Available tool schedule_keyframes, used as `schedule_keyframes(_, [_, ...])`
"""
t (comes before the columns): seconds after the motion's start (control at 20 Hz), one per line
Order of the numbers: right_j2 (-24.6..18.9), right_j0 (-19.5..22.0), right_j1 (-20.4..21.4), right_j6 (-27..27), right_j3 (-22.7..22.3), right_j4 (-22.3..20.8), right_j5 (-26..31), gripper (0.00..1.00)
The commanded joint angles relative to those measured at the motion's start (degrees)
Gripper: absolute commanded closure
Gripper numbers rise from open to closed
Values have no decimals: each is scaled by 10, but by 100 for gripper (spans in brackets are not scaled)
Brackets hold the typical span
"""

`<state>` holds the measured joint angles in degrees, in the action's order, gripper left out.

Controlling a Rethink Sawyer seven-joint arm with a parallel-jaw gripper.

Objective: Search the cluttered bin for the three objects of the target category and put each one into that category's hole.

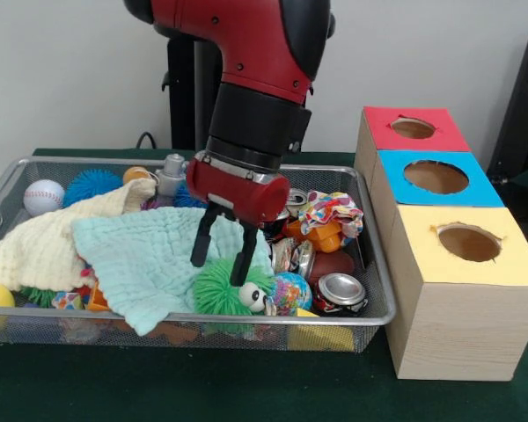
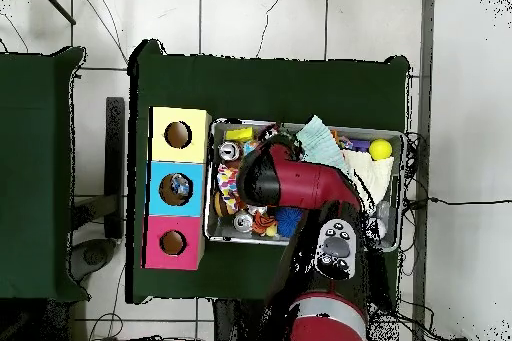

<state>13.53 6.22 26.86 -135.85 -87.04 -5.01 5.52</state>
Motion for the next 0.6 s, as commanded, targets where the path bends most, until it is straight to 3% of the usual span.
schedule_keyframes(0.05, [37,-3,-9,-46,-15,9,92,0])
schedule_keyframes(0.3, [29,9,13,-34,-47,-3,102,0])
schedule_keyframes(0.6, [5,35,13,-34,-98,-15,71,0])
